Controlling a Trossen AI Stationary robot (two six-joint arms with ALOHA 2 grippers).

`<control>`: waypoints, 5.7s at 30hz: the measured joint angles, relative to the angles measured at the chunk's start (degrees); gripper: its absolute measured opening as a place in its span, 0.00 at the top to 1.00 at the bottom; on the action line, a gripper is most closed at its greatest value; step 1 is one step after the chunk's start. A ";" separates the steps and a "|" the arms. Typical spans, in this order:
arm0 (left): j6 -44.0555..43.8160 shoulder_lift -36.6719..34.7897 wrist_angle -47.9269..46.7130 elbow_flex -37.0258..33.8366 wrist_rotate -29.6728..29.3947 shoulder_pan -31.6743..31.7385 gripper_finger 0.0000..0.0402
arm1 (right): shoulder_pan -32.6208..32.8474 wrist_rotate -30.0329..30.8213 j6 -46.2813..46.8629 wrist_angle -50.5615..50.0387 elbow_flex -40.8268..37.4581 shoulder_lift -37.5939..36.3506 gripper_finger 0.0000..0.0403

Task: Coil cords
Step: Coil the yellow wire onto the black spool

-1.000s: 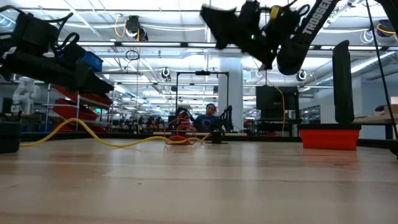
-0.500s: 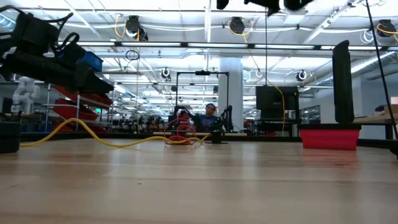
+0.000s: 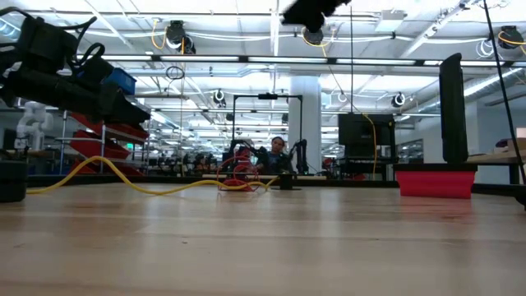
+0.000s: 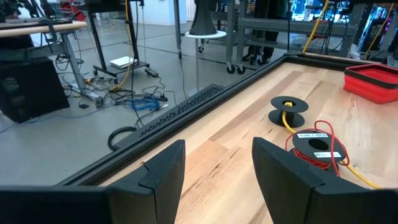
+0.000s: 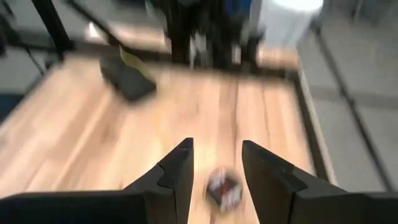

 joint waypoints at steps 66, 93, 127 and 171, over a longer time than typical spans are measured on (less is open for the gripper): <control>-6.05 24.47 18.83 3.81 -4.67 -28.87 0.52 | 5.18 -6.95 11.56 89.81 -52.52 0.48 0.69; 10.83 76.14 18.02 39.60 -22.43 -32.25 0.52 | 5.18 -5.24 12.08 76.99 -50.56 0.48 0.69; 37.43 98.90 1.76 69.29 -41.31 -35.62 0.85 | 7.45 -3.78 13.92 71.70 -50.56 0.50 0.69; 12.17 60.31 -7.21 71.16 -18.58 -39.02 1.00 | 13.57 16.20 19.22 112.53 -57.90 8.60 0.69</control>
